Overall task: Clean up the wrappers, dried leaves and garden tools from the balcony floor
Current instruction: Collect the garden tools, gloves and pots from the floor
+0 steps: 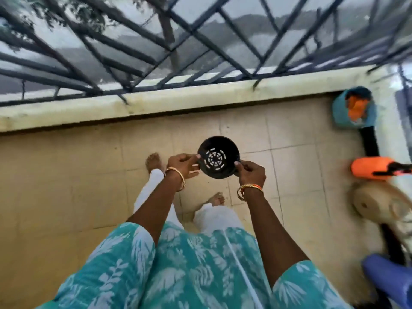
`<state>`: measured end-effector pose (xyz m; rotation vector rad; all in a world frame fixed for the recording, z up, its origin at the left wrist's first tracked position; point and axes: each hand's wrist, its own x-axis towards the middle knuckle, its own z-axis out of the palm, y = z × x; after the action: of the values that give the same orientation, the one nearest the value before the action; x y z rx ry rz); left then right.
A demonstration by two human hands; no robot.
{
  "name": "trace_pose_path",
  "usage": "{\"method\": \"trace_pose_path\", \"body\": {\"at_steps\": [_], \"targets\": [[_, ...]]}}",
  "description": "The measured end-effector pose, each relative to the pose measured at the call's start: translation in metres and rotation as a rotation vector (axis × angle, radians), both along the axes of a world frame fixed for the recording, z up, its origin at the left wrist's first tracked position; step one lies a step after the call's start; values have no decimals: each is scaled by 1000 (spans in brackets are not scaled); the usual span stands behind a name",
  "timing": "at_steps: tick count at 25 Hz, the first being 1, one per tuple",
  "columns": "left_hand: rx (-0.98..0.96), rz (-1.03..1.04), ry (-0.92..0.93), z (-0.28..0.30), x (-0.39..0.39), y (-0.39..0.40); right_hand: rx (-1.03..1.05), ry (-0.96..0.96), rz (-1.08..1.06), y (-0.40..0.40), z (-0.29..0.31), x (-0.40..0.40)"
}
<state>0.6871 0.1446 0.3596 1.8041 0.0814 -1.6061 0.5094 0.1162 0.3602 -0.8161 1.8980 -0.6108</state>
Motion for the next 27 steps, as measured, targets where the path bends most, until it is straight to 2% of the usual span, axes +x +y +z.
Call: {"method": "trace_pose_path", "body": {"at_steps": [6,11,16,20,27], "targets": [[-82,-246,-36,31,-142,-33,-26,26,-397,19,29,-126],[-62,-416,-75,26,-229,-93,26,51,-594,-23,23,-212],[-35,-490,-51,9,-315,-179,65,105,-668,-94,3,-288],[-5,-598,-105,-10,-366,-256,101,64,-692,-162,-24,-339],[21,-629,-203,-101,-444,-368,115,40,-647,-286,-102,-425]]}}
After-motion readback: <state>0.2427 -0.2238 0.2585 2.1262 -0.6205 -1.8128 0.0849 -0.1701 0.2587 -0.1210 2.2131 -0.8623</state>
